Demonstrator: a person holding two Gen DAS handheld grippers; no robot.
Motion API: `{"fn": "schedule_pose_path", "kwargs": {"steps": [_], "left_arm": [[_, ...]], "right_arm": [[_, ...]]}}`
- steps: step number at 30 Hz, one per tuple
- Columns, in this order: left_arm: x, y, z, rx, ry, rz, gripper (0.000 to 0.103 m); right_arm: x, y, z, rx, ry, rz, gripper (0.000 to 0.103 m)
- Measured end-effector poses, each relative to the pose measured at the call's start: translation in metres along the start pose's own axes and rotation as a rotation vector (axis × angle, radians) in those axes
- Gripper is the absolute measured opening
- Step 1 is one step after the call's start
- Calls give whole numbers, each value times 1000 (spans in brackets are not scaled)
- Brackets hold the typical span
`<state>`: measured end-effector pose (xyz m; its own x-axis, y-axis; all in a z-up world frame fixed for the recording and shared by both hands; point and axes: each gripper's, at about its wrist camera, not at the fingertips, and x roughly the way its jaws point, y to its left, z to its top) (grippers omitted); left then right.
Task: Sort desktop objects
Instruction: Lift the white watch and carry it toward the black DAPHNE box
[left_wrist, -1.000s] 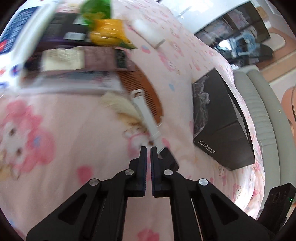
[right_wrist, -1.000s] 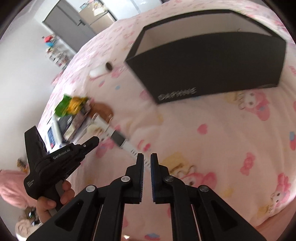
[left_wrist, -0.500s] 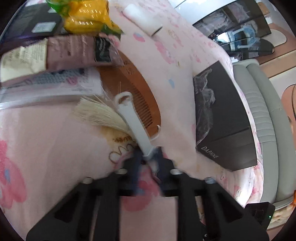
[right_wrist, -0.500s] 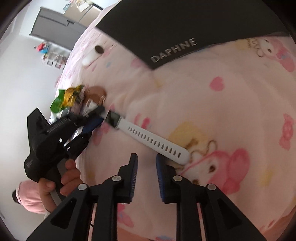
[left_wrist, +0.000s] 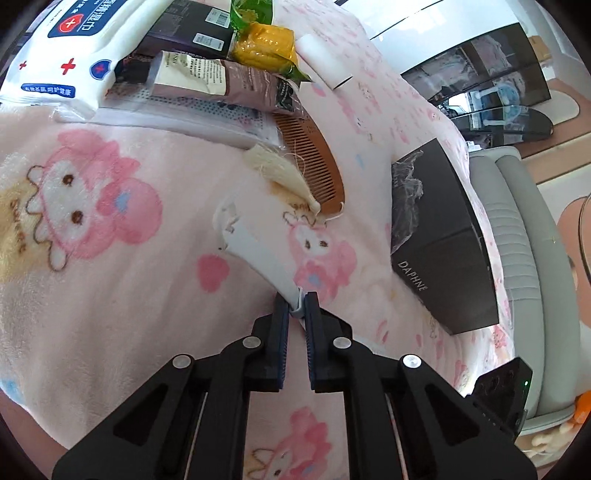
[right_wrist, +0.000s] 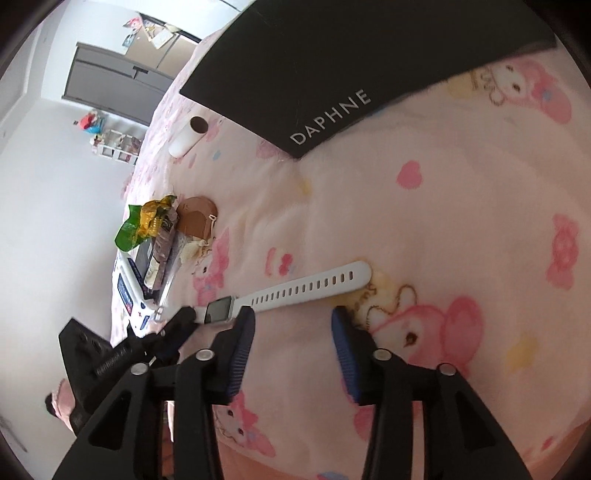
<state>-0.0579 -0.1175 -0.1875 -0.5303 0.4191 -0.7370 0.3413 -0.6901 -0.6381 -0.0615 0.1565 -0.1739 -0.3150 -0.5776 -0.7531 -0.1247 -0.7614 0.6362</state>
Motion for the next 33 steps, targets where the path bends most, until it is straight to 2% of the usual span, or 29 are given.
{"fn": "schedule_pose_path", "kwargs": {"steps": [8, 9, 10, 11, 14, 24, 33], "left_arm": [[5, 5, -1, -3, -12, 33, 10], [6, 4, -1, 4, -14, 35, 10], [6, 2, 0, 13, -17, 36, 10], [5, -1, 0, 28, -22, 36, 10], [0, -8, -1, 67, -37, 37, 8], [-15, -44, -7, 159, -49, 27, 7], [-20, -126, -5, 318, -54, -48, 7]], "right_arm": [[23, -2, 9, 14, -60, -20, 39], [23, 0, 11, -4, -61, -22, 34], [22, 4, 12, -30, -70, -27, 20], [20, 7, 13, -54, -80, -31, 13], [12, 15, 14, -104, -106, -38, 8], [-31, 36, 19, -213, -188, -94, 5], [-89, 46, 48, -291, -257, -118, 5]]}}
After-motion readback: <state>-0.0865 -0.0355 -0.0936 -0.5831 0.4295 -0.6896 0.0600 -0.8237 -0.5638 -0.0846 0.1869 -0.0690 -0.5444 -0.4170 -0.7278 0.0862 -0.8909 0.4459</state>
